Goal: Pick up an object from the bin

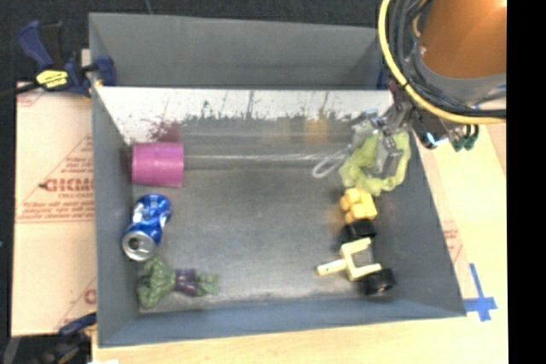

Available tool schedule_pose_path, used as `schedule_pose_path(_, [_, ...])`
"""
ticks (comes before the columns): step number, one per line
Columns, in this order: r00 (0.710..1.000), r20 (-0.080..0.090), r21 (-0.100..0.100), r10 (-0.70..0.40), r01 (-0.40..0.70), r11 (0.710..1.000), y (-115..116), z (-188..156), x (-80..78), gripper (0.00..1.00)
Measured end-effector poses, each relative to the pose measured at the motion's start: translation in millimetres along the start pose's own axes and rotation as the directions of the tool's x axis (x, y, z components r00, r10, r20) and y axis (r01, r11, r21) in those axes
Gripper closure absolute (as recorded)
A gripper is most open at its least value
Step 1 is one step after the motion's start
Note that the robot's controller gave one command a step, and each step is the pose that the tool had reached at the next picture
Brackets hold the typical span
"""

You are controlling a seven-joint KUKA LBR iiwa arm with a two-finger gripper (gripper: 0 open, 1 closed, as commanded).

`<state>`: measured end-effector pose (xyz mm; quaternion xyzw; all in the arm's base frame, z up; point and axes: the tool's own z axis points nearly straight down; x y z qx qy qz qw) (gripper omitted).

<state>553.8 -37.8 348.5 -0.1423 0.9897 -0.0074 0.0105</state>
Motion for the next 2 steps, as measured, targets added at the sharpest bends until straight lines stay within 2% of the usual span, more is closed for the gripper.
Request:
schedule_pose_path(1, [0.994,0.005,-0.001,0.114,-0.114,0.994,28.1,-93.9,-8.1,0.00])
schedule_pose_path(2, [1.000,-0.002,0.002,-0.026,0.026,1.000,0.5,-90.9,-14.8,0.00])
